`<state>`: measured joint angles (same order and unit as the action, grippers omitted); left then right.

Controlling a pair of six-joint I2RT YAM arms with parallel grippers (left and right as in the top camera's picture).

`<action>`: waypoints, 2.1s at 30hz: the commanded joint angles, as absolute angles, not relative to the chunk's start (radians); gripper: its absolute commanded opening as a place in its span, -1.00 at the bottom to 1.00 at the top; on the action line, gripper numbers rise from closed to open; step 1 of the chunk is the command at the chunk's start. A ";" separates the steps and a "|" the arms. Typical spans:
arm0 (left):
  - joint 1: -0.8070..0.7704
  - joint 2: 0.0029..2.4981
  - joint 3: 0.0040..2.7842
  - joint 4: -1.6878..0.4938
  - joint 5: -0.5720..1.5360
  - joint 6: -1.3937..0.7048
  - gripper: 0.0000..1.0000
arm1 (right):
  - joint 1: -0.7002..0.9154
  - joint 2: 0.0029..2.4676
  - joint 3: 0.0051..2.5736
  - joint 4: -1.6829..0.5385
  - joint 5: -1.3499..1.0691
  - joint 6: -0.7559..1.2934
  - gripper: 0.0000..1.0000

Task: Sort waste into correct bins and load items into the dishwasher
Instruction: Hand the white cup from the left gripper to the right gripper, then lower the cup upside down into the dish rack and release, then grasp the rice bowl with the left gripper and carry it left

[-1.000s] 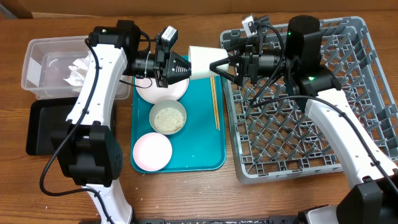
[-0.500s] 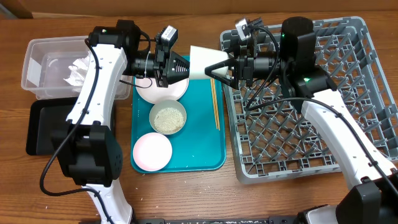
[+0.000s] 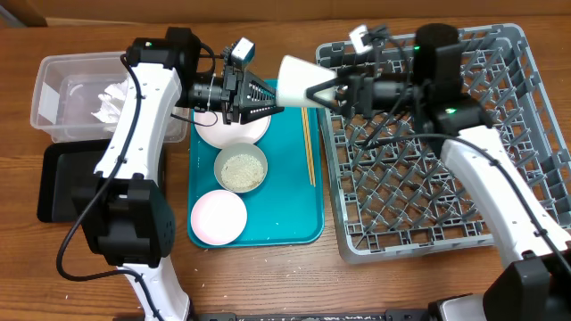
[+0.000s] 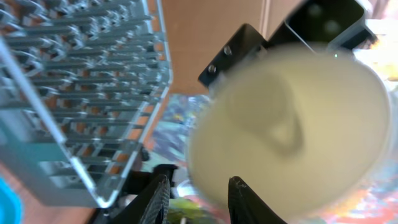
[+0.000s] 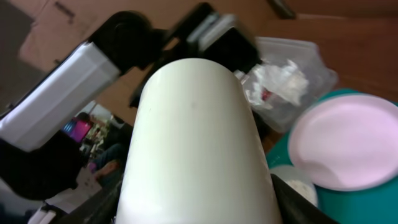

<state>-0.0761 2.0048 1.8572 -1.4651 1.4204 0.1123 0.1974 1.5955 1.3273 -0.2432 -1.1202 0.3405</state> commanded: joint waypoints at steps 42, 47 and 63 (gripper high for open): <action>-0.033 1.996 1.876 -1.176 0.329 -0.180 -0.07 | 0.482 1.488 1.256 -1.493 -0.125 0.734 0.11; -0.033 1.996 1.876 -1.177 0.329 -0.180 -0.07 | 0.482 1.488 1.256 -1.481 -0.129 0.733 0.54; -0.121 1.996 1.876 -1.329 0.315 -0.149 -0.15 | 0.309 1.487 1.630 -1.493 0.029 0.594 0.80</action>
